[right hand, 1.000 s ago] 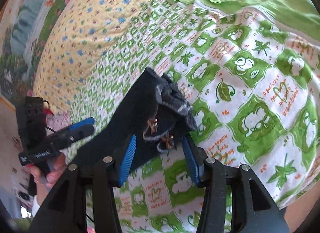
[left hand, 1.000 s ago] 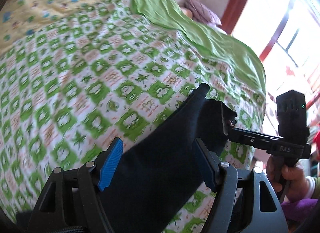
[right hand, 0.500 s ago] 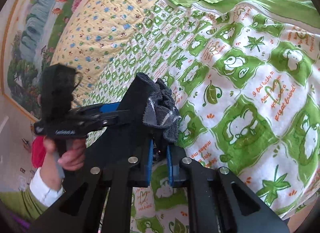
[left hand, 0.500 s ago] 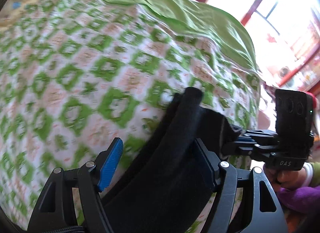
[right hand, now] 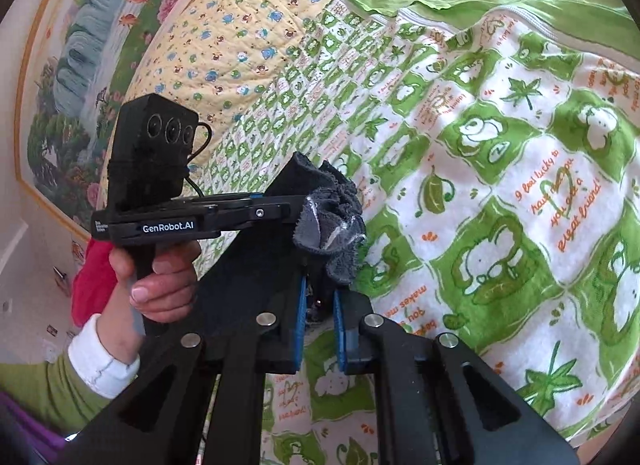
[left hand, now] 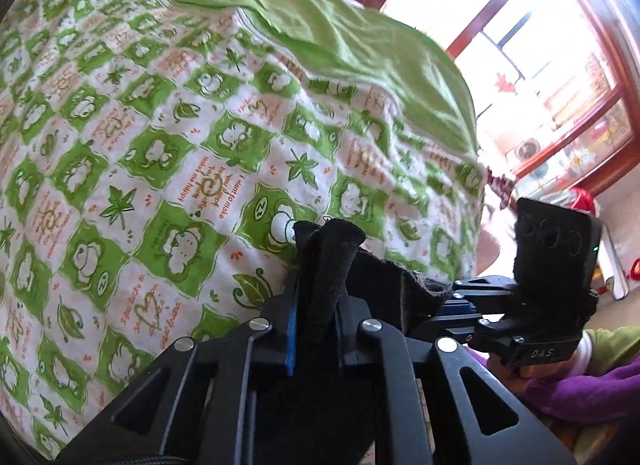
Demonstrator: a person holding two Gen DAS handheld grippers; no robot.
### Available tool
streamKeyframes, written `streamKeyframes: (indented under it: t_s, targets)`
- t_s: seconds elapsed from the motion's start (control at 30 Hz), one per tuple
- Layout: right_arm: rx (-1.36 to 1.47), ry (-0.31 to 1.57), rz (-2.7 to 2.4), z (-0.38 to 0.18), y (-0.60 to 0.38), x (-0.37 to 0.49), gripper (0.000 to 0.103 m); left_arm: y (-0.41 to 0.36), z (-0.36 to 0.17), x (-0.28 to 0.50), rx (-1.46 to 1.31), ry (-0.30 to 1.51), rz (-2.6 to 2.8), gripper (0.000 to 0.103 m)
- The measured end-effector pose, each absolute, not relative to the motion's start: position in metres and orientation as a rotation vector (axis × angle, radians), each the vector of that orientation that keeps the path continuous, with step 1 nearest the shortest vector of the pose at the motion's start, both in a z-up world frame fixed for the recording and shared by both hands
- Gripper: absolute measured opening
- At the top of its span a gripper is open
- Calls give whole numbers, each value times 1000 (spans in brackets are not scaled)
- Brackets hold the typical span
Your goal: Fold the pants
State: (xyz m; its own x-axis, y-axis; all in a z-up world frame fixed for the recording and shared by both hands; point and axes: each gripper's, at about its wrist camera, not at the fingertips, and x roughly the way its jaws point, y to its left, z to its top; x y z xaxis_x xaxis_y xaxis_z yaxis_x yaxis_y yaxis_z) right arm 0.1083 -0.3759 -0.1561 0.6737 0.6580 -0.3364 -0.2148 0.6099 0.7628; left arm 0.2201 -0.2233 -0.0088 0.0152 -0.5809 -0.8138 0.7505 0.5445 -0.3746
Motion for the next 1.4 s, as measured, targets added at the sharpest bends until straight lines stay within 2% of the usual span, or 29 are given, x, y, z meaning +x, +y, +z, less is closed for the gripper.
streamKeyframes:
  t_s: [0.37,0.73,0.97,1.4]
  targets:
    - [759,548,735,-114,-358,108,13,-165,47,196,99,989,-1019,12]
    - [710,533,989,-80,-288,119,13,-87,74,163,-18,865,-933,12]
    - [629,589,1084,-77,-240,128,13,-30,61,147,-126,838,-846,12]
    - [509,728,1135,-107,-178,139,13,31,5,133,-262,883,-728,10]
